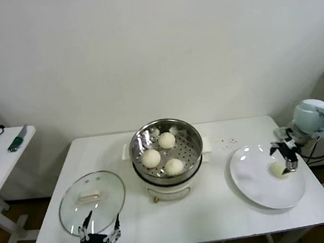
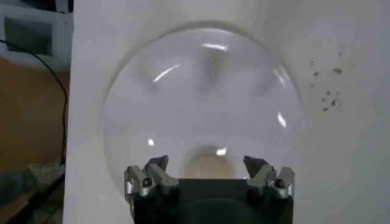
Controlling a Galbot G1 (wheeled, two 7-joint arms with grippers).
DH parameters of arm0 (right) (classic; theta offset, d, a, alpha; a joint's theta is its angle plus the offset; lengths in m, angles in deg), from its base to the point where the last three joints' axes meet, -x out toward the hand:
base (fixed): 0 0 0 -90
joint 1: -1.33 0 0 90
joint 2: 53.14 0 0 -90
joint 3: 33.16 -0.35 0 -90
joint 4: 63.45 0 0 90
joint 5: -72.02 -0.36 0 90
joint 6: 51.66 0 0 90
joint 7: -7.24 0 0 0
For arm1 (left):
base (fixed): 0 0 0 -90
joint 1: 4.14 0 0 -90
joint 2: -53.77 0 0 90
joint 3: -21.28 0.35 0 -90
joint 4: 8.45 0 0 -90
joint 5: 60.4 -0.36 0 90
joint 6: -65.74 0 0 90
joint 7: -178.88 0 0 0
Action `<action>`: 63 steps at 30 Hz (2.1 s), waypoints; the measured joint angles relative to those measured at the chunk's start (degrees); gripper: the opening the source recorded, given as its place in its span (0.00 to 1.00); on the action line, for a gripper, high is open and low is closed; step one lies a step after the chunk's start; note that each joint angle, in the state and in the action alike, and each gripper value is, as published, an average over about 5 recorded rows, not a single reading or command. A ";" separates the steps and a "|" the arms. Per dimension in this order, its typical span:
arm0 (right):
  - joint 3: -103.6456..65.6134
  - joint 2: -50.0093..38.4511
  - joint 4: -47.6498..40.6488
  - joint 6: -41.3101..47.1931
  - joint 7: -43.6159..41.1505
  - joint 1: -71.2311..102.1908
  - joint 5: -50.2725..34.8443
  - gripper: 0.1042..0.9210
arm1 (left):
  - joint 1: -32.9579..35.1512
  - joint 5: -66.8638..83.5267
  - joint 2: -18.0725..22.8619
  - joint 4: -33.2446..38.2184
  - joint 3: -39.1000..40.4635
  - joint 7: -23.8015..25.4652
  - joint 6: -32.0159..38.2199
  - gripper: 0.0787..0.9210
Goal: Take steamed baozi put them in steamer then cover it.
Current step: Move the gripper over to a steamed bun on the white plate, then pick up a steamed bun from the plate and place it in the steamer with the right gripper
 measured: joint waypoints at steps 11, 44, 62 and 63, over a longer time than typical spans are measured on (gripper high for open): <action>-11.83 2.18 -8.76 -3.23 -0.54 10.72 5.55 0.88 | 0.27 -1.34 0.86 -0.36 0.11 -0.06 0.00 0.88; -19.76 10.33 -20.18 -7.53 -2.07 15.96 11.71 0.88 | -0.11 -2.75 1.77 -1.61 0.55 -0.07 0.05 0.88; -15.87 9.10 -18.81 -6.96 -2.37 11.94 7.95 0.72 | 0.48 -2.63 1.78 -1.08 0.79 -0.01 0.26 0.88; -14.80 9.01 -18.36 -6.46 -2.31 10.81 6.71 0.72 | 0.47 -2.63 1.77 -0.99 0.90 0.01 0.26 0.88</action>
